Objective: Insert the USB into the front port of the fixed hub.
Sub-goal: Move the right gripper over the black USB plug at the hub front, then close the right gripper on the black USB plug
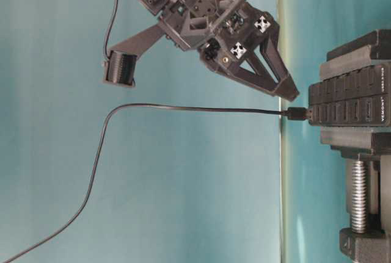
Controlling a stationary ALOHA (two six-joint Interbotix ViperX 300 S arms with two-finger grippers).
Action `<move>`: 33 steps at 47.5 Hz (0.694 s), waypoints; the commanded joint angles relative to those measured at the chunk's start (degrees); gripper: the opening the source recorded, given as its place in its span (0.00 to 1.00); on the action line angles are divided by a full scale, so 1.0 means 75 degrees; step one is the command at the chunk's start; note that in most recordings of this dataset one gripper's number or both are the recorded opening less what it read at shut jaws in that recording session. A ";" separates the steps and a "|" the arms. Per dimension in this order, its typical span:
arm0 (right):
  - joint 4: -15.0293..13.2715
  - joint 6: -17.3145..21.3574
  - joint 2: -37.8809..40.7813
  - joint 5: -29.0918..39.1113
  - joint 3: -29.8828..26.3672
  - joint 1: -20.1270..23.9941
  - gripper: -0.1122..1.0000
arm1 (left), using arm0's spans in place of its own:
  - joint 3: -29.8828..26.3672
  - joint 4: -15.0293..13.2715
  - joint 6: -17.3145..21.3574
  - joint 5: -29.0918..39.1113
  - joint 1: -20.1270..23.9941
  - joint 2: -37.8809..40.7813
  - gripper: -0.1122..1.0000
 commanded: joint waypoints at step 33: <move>-0.0012 -0.0117 0.0340 -0.0176 -0.0551 0.0035 0.74 | -0.0082 0.0012 -0.0012 -0.0047 -0.0023 0.0023 0.10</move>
